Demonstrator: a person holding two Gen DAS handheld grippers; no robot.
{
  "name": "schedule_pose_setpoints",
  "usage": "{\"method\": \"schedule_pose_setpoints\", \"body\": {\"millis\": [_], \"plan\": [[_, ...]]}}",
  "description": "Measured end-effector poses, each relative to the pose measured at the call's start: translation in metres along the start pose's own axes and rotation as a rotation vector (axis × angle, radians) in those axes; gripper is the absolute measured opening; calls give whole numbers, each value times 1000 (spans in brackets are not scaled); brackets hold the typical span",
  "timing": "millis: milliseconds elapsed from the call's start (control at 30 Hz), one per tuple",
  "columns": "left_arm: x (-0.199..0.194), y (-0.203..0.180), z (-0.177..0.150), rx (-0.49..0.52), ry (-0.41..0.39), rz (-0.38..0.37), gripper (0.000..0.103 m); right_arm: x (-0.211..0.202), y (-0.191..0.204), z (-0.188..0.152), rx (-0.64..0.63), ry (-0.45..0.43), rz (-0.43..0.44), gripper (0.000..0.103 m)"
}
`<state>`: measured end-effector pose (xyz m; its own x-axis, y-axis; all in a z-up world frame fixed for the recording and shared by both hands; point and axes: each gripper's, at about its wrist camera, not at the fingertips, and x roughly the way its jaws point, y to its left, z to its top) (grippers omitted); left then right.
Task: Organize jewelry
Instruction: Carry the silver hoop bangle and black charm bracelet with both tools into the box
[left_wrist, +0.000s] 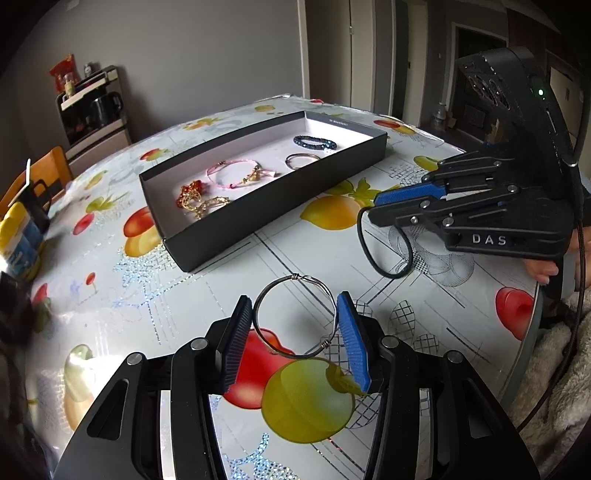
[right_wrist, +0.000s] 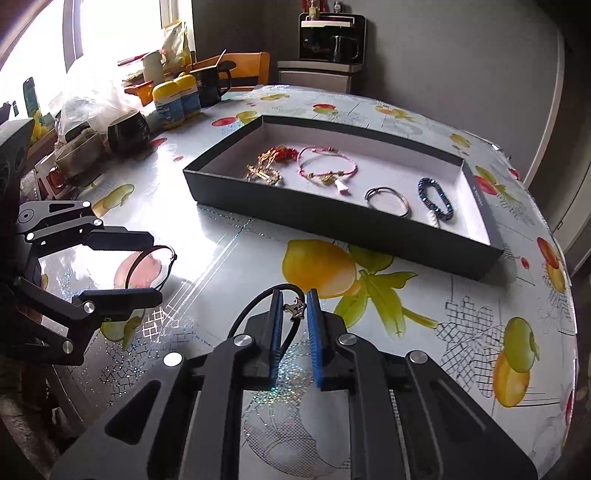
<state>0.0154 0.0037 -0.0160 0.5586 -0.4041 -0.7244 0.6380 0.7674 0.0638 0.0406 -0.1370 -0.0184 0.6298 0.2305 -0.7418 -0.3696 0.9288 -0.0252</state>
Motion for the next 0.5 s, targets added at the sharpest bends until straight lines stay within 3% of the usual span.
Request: {"method": "schedule_pose_setpoints", "body": {"millis": [500], "plan": [[-24,17,38,19,-96,55,50,-56,-62,47,84,-190,-119,13]]}}
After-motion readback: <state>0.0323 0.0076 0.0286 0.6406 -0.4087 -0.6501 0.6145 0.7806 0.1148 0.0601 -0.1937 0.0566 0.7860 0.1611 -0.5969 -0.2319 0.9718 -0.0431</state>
